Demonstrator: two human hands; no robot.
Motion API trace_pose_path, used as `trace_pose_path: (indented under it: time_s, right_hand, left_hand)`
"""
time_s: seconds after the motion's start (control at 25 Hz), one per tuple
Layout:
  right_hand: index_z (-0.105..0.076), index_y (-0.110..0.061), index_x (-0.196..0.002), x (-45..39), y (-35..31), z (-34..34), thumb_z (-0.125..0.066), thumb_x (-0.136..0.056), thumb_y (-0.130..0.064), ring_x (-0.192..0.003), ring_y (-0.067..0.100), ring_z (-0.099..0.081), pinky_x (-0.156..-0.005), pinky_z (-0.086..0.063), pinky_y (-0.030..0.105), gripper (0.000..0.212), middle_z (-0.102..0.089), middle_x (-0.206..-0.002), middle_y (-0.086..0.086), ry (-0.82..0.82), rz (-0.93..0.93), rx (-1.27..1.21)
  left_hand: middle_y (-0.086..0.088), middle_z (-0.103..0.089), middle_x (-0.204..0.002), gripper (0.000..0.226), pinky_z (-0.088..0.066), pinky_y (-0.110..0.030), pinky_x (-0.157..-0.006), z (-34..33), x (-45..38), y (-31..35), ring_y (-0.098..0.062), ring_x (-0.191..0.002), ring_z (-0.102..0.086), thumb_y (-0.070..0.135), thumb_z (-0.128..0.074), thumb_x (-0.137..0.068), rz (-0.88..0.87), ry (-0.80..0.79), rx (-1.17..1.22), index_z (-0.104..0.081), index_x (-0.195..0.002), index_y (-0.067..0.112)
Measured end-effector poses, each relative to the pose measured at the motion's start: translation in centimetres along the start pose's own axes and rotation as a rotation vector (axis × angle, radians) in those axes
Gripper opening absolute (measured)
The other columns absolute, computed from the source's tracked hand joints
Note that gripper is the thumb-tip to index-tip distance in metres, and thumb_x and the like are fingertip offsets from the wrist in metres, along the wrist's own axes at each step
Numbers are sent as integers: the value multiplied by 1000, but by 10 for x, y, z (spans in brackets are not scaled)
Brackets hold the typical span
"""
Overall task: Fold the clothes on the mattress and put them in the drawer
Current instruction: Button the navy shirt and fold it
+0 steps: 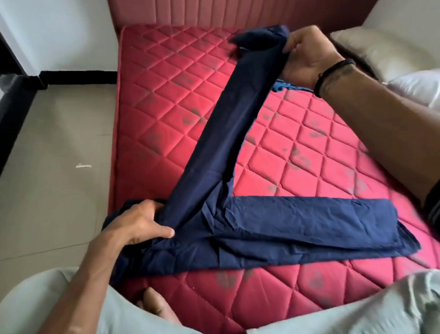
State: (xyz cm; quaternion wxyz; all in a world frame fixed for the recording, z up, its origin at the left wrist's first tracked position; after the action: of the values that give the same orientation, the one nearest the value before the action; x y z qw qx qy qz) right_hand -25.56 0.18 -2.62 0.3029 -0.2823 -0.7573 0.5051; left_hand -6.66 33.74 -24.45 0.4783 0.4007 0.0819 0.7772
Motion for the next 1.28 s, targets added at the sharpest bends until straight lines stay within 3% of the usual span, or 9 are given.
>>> trace_pose_path:
  time_s: [0.2, 0.32, 0.44, 0.56, 0.68, 0.84, 0.96, 1.08, 1.28]
  right_hand:
    - [-67, -28, -122, 106, 9, 123, -69, -85, -21, -127, 12, -53, -111, -46, 38, 37, -67, -119, 2, 38, 111, -212]
    - [-78, -7, -110, 188, 101, 235, -81, -73, -11, -103, 27, -72, -88, -61, 41, 37, -75, -109, 16, 197, -71, -417]
    - [-57, -5, -135, 271, 202, 318, -34, -101, 1, -88, 23, -68, -72, -58, 32, 42, -65, -135, 13, 708, -409, -328]
    - [-58, -12, -116, 313, 199, 337, -39, -105, -17, -77, 20, -68, -71, -50, 34, 22, -74, -103, 12, 921, -349, -73]
    - [-67, -16, -108, 312, 167, 317, -66, -97, -45, -74, 19, -62, -75, -55, 40, 32, -68, -91, 11, 899, -148, 615]
    - [-66, -19, -127, 290, 177, 294, -67, -94, -54, -100, 23, -70, -93, -55, 39, 48, -74, -107, 3, 643, -137, 1012]
    - [-71, -25, -115, 277, 178, 299, -78, -86, -24, -97, 28, -73, -89, -59, 42, 30, -77, -104, 6, 631, -113, 956]
    - [-71, -28, -109, 282, 162, 290, -65, -80, 15, -76, 18, -64, -70, -53, 31, 52, -73, -88, 6, 586, 62, 678]
    - [-74, -15, -109, 308, 146, 302, -41, -72, 30, -61, 8, -54, -60, -46, 19, 67, -67, -65, -8, 604, 220, 497]
  left_hand:
    - [20, -75, -95, 29, -54, -27, -86, -16, 14, 10, -3, -91, -69, 21, -75, -76, -112, 46, -101, -72, -98, 39]
    - [19, -67, -70, 22, -49, -26, -70, -19, 22, 19, -4, -72, -64, 17, -76, -75, -179, 63, -218, -66, -77, 36]
    - [15, -56, -56, 32, -40, -23, -57, -26, 35, 25, -1, -52, -48, 45, -91, -68, -173, 26, -219, -64, -75, 30]
    - [13, -60, -55, 53, -43, -27, -63, -21, 43, 33, -3, -54, -54, 82, -69, -69, -129, 149, -143, -69, -70, 29]
    - [10, -68, -64, 65, -51, -35, -76, -7, 47, 39, -14, -68, -66, 95, -41, -73, -96, 419, -1, -71, -78, 38]
    - [12, -73, -87, 38, -53, -41, -85, -21, 28, 58, -19, -89, -70, 79, -58, -73, -64, 480, 117, -70, -85, 45]
    - [9, -70, -93, 22, -46, -37, -87, -36, 14, 79, -24, -100, -66, 63, -64, -92, -45, 491, 168, -69, -89, 41]
    - [7, -71, -94, 25, -47, -35, -85, -41, 3, 79, -20, -95, -65, 57, -66, -93, -42, 485, 190, -74, -92, 34]
    - [-10, -69, -76, 31, -50, -40, -80, -53, -3, 59, -16, -77, -62, 65, -68, -84, -73, 424, 305, -75, -86, 35]
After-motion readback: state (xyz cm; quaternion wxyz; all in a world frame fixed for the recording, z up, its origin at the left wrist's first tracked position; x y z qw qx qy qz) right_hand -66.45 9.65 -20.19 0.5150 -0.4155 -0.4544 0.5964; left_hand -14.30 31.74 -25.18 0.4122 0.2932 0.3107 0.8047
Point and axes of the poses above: each hand's wrist, its own x-axis away from the middle knuckle, its own z-axis out of the back of the hand, y = z × x, the point moved 6 cm from there along -x, towards the middle knuckle
